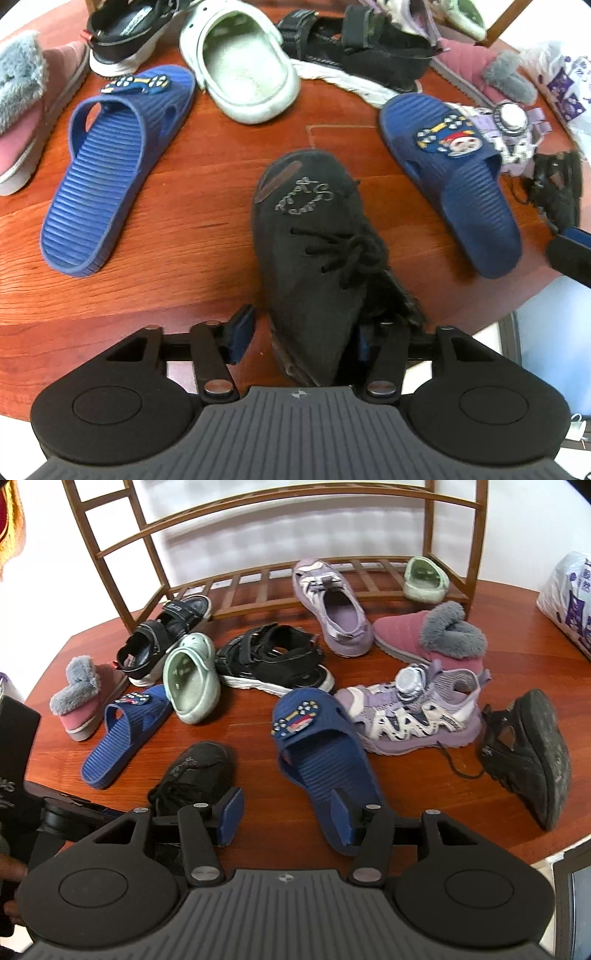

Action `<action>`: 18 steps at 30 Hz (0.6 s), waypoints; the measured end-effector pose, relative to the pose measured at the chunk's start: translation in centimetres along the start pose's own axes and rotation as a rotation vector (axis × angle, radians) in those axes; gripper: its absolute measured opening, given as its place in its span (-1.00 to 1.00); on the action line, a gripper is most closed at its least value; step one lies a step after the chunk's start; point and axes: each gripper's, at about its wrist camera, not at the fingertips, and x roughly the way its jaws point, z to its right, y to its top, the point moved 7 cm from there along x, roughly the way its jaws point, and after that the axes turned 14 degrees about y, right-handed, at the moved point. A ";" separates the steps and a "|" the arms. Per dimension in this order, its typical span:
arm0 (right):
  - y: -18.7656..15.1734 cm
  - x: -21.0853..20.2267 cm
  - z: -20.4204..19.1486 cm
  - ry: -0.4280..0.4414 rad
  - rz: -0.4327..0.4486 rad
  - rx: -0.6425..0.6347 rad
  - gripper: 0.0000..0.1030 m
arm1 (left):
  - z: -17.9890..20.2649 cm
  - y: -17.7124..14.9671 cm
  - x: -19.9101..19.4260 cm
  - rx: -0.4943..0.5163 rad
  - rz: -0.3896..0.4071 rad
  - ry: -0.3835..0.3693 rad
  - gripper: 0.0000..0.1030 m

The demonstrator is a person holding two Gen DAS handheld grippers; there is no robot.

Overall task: Organize scattered shoes
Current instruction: 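Carry the black shoe with the left tool to open table space and release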

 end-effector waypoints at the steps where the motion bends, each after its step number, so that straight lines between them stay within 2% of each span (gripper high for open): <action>1: 0.0 0.0 0.1 -0.003 0.000 0.000 0.14 | -0.1 0.0 0.0 -0.007 0.010 0.002 -0.22; 3: 0.1 0.0 0.3 -0.007 0.001 0.001 0.16 | -0.4 0.0 -0.1 -0.019 0.031 0.019 -0.43; 5: 0.1 -0.1 0.5 -0.012 0.002 0.001 0.18 | -0.5 0.0 -0.2 -0.019 0.053 0.033 -0.54; 9: 0.2 -0.1 0.9 -0.022 0.003 0.002 0.18 | -1.5 0.1 -1.2 -0.035 0.110 0.054 -0.57; 13: 0.3 -0.2 1.2 -0.032 0.004 0.003 0.18 | -2.4 -0.1 -1.8 -0.047 0.119 0.072 -0.57; 18: 0.5 0.5 -0.1 -0.018 -0.007 -0.015 0.18 | -4.9 -1.2 -3.1 -0.119 0.115 0.074 -0.57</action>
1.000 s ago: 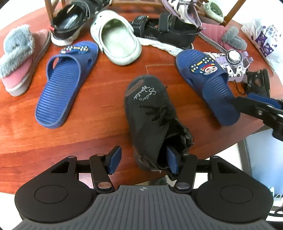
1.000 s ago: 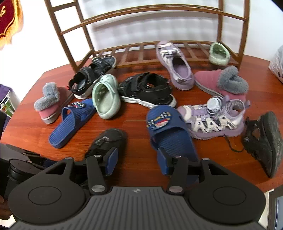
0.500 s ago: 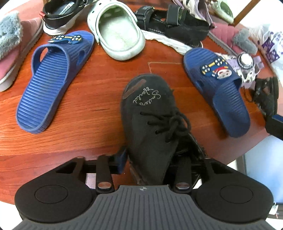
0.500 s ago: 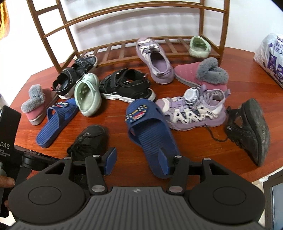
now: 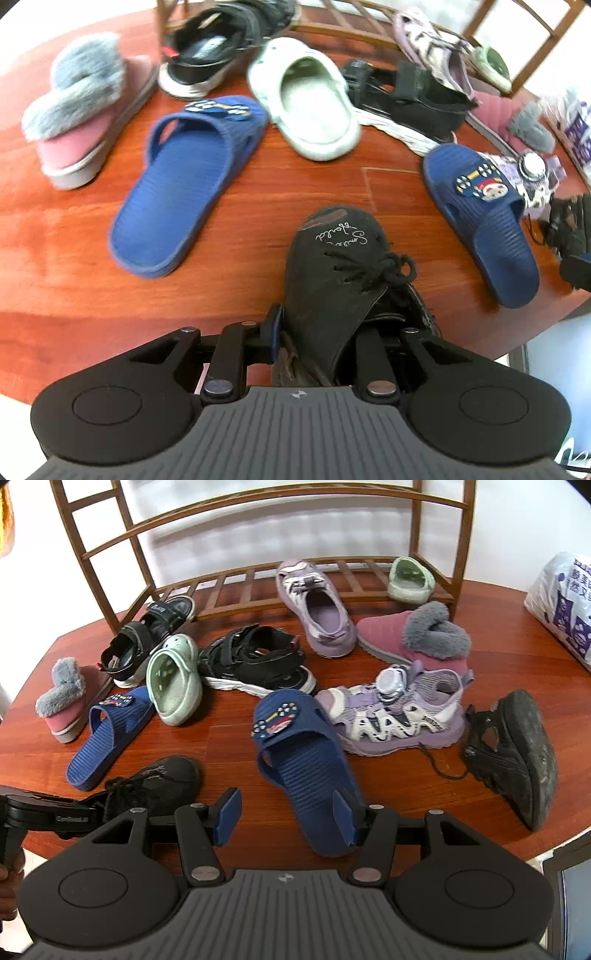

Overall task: Organize scattered shoes
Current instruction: 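Carry the black shoe with the left tool to open table space and release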

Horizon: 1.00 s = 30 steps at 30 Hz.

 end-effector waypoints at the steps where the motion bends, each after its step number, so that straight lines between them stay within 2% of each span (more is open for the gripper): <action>1: 0.0 0.2 -0.3 0.002 -0.003 -0.005 0.18 | -0.5 -0.1 -0.3 -0.009 0.005 0.002 -0.57; 5: 0.1 1.0 -1.6 0.016 -0.014 -0.020 0.18 | -3.3 -0.3 -1.7 -0.065 0.017 0.018 -0.57; 13: 0.1 2.2 -3.9 0.030 -0.025 -0.025 0.18 | -12.1 -0.8 -3.4 -0.188 0.032 0.095 -0.57; 23: 0.0 3.8 -6.8 0.047 -0.040 -0.032 0.18 | -22.0 -1.3 -1.6 -0.291 0.043 0.210 -0.57; 30: -0.4 3.5 -7.5 0.024 -0.034 -0.031 0.18 | -27.0 -0.8 -0.5 -0.308 0.045 0.224 -0.57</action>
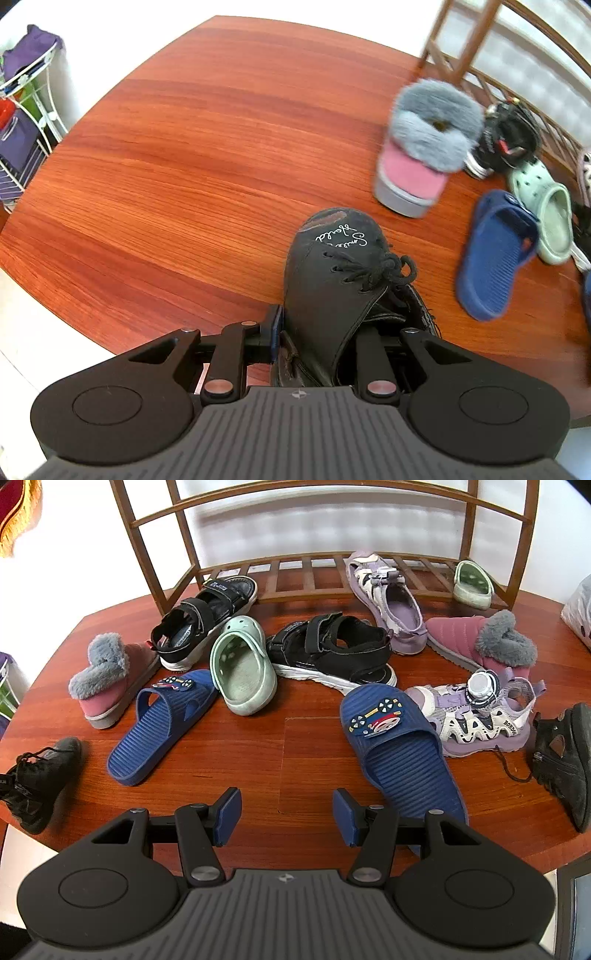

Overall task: Organize scattered shoes
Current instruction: 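Carry the black shoe with the left tool to open table space and release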

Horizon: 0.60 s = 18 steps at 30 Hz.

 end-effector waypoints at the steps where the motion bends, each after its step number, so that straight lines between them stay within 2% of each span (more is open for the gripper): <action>1: 0.0 0.0 0.0 -0.005 0.001 0.001 0.18 | -0.4 0.2 0.1 0.002 0.001 0.001 -0.57; 10: 0.4 0.4 -0.5 -0.011 -0.004 -0.001 0.18 | -5.2 0.4 1.8 -0.020 -0.020 0.031 -0.57; 18: 0.7 1.1 -1.3 0.006 -0.019 -0.020 0.18 | -7.0 -0.1 3.7 -0.006 -0.054 0.027 -0.58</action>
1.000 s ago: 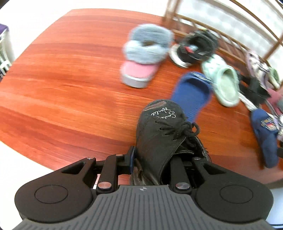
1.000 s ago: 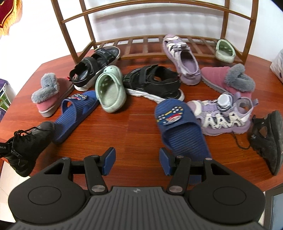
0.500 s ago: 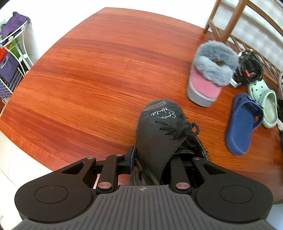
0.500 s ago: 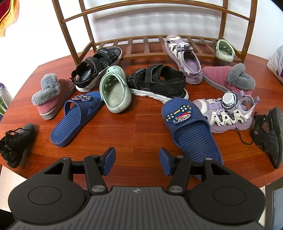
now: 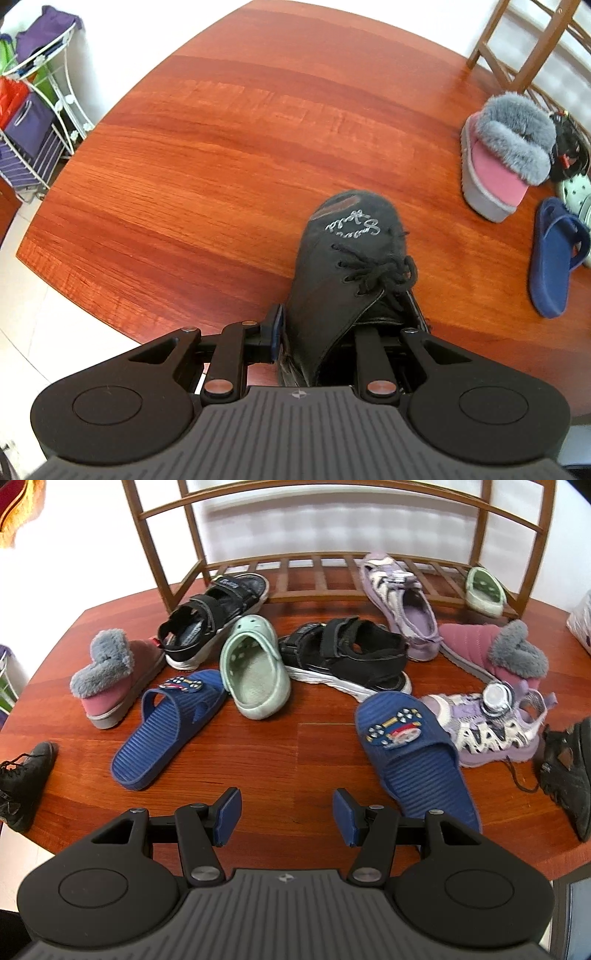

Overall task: Organize scattered shoes
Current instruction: 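Carry the black shoe with the left tool to open table space and release, then move the left tool to the pink fuzzy slipper and grasp its heel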

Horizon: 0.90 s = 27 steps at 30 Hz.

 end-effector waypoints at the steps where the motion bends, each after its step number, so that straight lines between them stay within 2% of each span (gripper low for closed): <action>1: 0.0 0.1 -0.1 0.002 -0.002 -0.002 0.18 | -0.1 0.0 0.0 0.001 0.000 -0.004 -0.58; 3: 0.1 0.3 -0.3 0.006 -0.005 -0.007 0.18 | 0.0 0.0 0.1 0.012 -0.001 -0.002 -0.58; 5: 0.2 0.4 -0.5 0.010 -0.009 -0.012 0.18 | -0.1 -0.1 0.0 0.009 -0.006 0.008 -0.50; 6: 0.2 0.5 -0.6 0.012 -0.011 -0.014 0.18 | -0.3 -0.2 0.0 0.003 -0.014 0.017 -0.42; 8: 0.3 0.7 -0.8 0.016 -0.014 -0.019 0.19 | -0.5 -0.3 0.0 -0.005 -0.026 0.036 -0.02; 13: 0.3 0.9 -1.0 0.025 -0.019 -0.024 0.21 | -0.8 -1.0 -0.5 -0.015 -0.042 0.029 0.23; 16: 0.2 0.9 -1.0 0.032 -0.019 -0.021 0.22 | -0.6 -0.8 -1.7 -0.006 -0.020 0.024 0.28; 27: 0.0 1.1 -0.7 0.059 -0.012 -0.008 0.25 | 1.2 0.6 -6.5 0.008 0.061 0.000 0.29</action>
